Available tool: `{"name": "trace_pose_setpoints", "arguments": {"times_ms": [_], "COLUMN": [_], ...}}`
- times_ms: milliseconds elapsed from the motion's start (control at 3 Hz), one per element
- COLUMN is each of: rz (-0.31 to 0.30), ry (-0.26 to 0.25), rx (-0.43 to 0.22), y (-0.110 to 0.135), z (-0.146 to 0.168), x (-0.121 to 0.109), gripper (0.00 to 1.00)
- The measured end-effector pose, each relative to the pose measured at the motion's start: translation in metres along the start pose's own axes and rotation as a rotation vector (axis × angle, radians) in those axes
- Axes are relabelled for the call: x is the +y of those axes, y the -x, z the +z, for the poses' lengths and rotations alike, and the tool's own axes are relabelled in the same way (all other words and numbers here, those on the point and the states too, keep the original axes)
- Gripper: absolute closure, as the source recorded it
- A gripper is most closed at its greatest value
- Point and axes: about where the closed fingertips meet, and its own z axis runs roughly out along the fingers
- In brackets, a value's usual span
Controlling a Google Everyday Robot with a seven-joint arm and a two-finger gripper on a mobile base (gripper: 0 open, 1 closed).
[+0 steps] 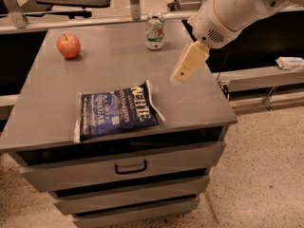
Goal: Pick apple
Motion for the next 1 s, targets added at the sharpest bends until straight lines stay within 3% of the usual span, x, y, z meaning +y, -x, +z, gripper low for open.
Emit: {"name": "trace_pose_setpoints", "arguments": {"times_ms": [333, 667, 1000], "rz": [0.003, 0.014, 0.035], "ry": [0.004, 0.034, 0.038], "rx": [-0.02, -0.127, -0.274], "y": [0.004, 0.044, 0.105], "z": [0.002, 0.041, 0.092], "x": [0.0, -0.001, -0.019], "gripper": [0.0, 0.0, 0.0]}}
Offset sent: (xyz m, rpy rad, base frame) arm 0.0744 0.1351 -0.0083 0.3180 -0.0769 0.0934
